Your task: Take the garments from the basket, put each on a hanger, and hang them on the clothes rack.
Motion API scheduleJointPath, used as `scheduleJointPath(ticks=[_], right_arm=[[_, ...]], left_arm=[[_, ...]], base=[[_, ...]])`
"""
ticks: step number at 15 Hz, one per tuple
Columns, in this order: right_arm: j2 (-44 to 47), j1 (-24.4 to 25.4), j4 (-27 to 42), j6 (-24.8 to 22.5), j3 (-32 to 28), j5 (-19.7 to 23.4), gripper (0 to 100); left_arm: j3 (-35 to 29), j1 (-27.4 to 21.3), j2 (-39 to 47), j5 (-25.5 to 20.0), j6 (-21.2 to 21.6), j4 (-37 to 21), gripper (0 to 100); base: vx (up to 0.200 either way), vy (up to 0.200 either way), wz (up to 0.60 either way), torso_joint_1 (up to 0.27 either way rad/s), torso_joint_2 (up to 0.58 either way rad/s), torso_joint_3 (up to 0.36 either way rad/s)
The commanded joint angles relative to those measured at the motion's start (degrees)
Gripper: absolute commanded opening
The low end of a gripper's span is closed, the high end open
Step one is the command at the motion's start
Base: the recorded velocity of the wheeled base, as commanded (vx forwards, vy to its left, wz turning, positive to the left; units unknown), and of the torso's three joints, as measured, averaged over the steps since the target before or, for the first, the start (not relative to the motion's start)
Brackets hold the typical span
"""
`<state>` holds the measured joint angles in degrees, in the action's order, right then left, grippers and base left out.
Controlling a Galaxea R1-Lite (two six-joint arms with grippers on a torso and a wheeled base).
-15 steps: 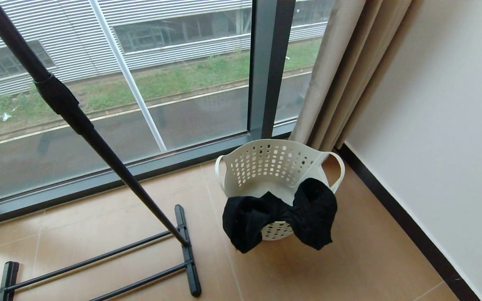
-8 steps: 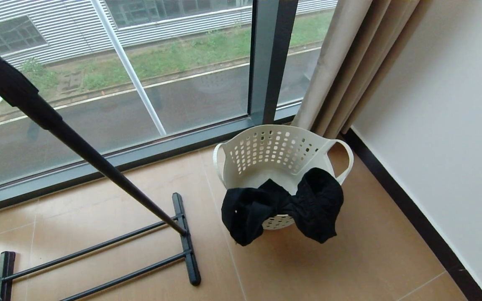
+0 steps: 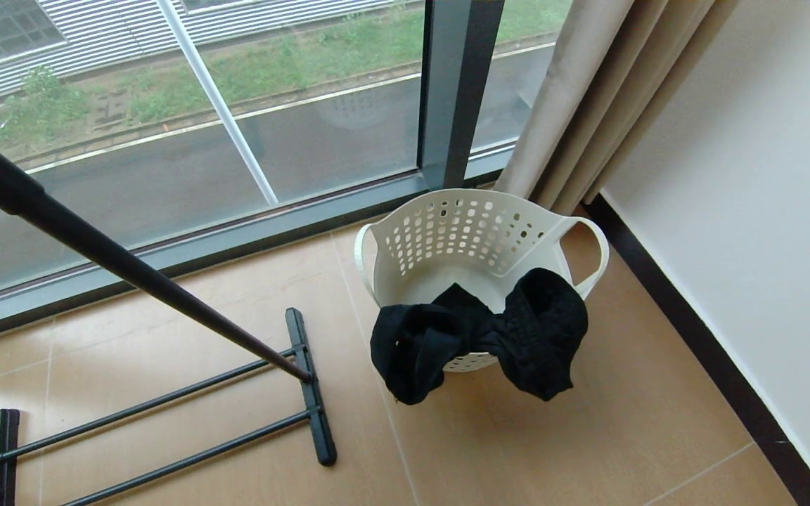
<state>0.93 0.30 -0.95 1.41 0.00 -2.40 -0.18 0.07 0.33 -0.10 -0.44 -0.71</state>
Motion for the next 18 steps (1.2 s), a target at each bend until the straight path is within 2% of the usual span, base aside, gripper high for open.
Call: scheduleJointPath(ticks=[1,3,6,7,10,12,13,15,18], right_arm=[[1.01,-0.22,-0.02,-0.01,0.00,-0.06,100],[4.52,-0.22,0.07,0.08,0.00,-0.32,100],[17.18,0.93,-0.72,-0.10,-1.58,1.35,100],[24.30,3.30,-1.95,-0.01,-5.19,3.10,100],[37.39,9.45,-5.90,-0.36,-11.78,3.63,100],[47.59,13.32,-6.43,-5.02,-17.84,3.63,100],[48.38,13.58,-6.43,-5.63,-18.37,3.63,100],[60.07,14.64,-6.52,-13.98,-25.22,3.63,100],[69.47,14.55,-6.52,-27.34,-31.11,3.10,100]], left_arm=[[0.01,0.01,-0.33,0.10,0.00,0.00,100],[0.01,0.01,-0.33,0.10,-0.09,0.00,100],[0.01,0.01,-0.33,0.10,-0.09,0.00,100],[0.01,0.01,-0.33,0.10,-0.09,0.00,100],[0.01,0.01,-0.33,0.10,0.00,0.00,100],[0.01,0.01,-0.33,0.10,0.00,0.00,100],[0.01,0.10,-0.33,0.10,0.00,0.00,100],[0.01,0.01,-0.33,0.10,0.00,0.00,100],[0.01,0.10,-0.33,0.10,-0.09,0.00,100]], base=[[0.000,0.000,0.00,0.000,0.00,0.000],[0.000,0.000,0.00,0.000,0.00,0.000],[0.000,0.000,0.00,0.000,0.00,0.000],[0.000,0.000,0.00,0.000,0.00,0.000],[0.000,0.000,0.00,0.000,0.00,0.000],[0.000,0.000,0.00,0.000,0.00,0.000],[0.000,0.000,0.00,0.000,0.00,0.000],[0.000,0.000,0.00,0.000,0.00,0.000],[0.000,0.000,0.00,0.000,0.00,0.000]])
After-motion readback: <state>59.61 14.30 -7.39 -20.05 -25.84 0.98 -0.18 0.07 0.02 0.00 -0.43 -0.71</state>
